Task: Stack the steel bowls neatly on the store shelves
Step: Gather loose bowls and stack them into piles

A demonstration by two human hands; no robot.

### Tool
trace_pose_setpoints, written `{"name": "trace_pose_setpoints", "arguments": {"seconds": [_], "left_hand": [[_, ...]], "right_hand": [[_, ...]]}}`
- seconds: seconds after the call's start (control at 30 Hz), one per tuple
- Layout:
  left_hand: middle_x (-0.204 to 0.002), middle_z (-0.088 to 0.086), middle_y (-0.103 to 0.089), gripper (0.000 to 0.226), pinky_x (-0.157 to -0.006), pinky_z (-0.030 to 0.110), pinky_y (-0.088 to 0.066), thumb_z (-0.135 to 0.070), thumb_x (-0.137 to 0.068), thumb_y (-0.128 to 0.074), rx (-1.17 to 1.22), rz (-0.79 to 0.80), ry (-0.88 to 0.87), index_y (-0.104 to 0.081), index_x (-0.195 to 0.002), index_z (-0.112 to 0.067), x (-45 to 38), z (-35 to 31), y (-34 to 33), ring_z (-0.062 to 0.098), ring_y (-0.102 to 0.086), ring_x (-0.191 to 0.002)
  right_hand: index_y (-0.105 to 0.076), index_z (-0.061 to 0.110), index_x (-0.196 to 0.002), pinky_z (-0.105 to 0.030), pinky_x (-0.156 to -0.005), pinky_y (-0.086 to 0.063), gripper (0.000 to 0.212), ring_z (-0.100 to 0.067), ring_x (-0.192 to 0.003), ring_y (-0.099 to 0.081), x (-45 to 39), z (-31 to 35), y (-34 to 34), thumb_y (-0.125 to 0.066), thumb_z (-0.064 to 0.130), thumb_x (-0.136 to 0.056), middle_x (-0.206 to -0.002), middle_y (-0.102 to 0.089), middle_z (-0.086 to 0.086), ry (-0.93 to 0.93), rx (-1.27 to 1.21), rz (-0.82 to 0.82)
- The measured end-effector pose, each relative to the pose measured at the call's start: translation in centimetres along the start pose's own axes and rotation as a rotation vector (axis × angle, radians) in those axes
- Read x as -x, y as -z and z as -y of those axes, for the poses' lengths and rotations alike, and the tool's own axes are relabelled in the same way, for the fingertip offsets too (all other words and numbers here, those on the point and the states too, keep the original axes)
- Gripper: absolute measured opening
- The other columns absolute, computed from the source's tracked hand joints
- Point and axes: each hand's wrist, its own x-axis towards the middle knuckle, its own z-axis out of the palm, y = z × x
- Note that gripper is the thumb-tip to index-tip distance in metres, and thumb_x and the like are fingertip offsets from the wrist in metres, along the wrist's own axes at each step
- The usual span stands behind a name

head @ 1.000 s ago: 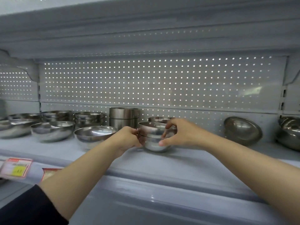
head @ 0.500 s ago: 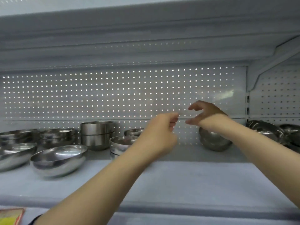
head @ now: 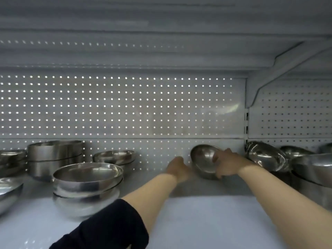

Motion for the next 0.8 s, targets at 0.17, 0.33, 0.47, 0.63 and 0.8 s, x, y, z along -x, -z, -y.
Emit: {"name": "trace_pose_setpoints", "arguments": {"seconds": [0.17,0.33,0.47,0.63,0.8], "left_hand": [[-0.13,0.018,-0.053,0.039,-0.088,0.027,-0.04,-0.004,-0.088,-0.039,0.052,0.03,-0.029,-0.05,-0.124,0.001,0.2,0.1,-1.2,0.032,-0.05,-0.119],[-0.108,0.021,-0.06,0.04,-0.079,0.03,-0.042,0.002,-0.084,-0.033,0.209,0.055,0.008,-0.059,-0.115,-0.001,0.1,0.1,-1.8,0.031,-0.055,-0.098],[-0.081,0.013,-0.058,0.035,-0.062,0.024,-0.034,0.003,-0.084,-0.039,0.339,-0.05,0.055,-0.06,-0.112,0.004,0.1,0.3,-0.7,0.022,-0.044,-0.079],[-0.099,0.025,-0.063,0.033,-0.068,0.034,-0.045,0.0,-0.089,-0.039,0.399,-0.289,0.134,-0.052,-0.118,0.008,-0.3,0.6,1.8,0.034,-0.06,-0.09],[-0.124,0.026,-0.054,0.031,-0.096,0.04,-0.045,-0.002,-0.089,-0.044,0.39,-0.413,0.201,-0.049,-0.119,0.005,-0.8,1.7,2.6,0.037,-0.053,-0.117]], "right_hand": [[-0.055,0.014,-0.124,-0.026,-0.083,-0.046,0.055,-0.028,-0.113,-0.05,0.5,-0.7,-0.3,-0.068,0.012,-0.071,-0.129,-0.045,-0.013,-0.013,-0.032,-0.034],[-0.064,0.007,-0.089,-0.022,-0.062,-0.045,0.018,-0.026,-0.094,-0.059,0.9,-0.5,-0.3,-0.071,0.011,-0.072,-0.087,-0.06,-0.007,0.014,-0.092,-0.097],[-0.072,0.007,-0.092,-0.022,-0.063,-0.044,0.037,-0.022,-0.089,-0.063,1.3,0.3,0.6,-0.082,0.03,-0.065,-0.09,-0.067,-0.007,0.083,-0.152,-0.132],[-0.067,0.018,-0.067,-0.022,-0.054,-0.037,0.017,-0.011,-0.066,-0.055,2.0,2.6,1.3,-0.081,0.028,-0.067,-0.067,-0.062,0.005,0.245,-0.45,-0.228],[-0.064,0.015,-0.075,-0.022,-0.058,-0.04,0.018,-0.015,-0.069,-0.054,2.0,4.2,0.0,-0.079,0.025,-0.071,-0.075,-0.06,0.001,0.301,-0.602,-0.235]]}}
